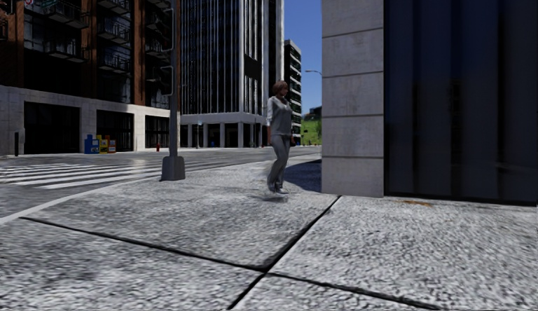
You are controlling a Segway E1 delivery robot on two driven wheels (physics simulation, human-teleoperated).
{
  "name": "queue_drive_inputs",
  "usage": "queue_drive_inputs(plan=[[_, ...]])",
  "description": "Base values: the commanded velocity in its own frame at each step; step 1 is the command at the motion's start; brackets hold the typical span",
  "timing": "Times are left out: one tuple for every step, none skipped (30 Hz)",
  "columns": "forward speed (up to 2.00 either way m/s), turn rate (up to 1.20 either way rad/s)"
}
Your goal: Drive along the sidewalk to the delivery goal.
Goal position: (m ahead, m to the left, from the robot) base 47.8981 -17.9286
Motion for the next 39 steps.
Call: queue_drive_inputs(plan=[[2.00, 0.60], [2.00, 0.60], [2.00, 0.60], [2.00, 0.60], [2.00, 0.60], [2.00, 0.60], [2.00, 0.60], [2.00, 0.60], [2.00, 0.57], [2.00, 0.41], [2.00, 0.00], [2.00, 0.00], [2.00, 0.00], [2.00, 0.00], [2.00, 0.00], [2.00, 0.00], [2.00, 0.00], [2.00, 0.00], [2.00, 0.00], [2.00, 0.00], [2.00, 0.00], [2.00, 0.00], [2.00, 0.00], [2.00, 0.00], [2.00, 0.00], [2.00, 0.00], [2.00, 0.00], [2.00, 0.00], [2.00, 0.00], [2.00, -0.02], [2.00, -0.02], [2.00, -0.15], [2.00, -0.23], [2.00, -0.27], [2.00, -0.33], [2.00, -0.33], [2.00, -0.37], [2.00, -0.40], [2.00, -0.40]])
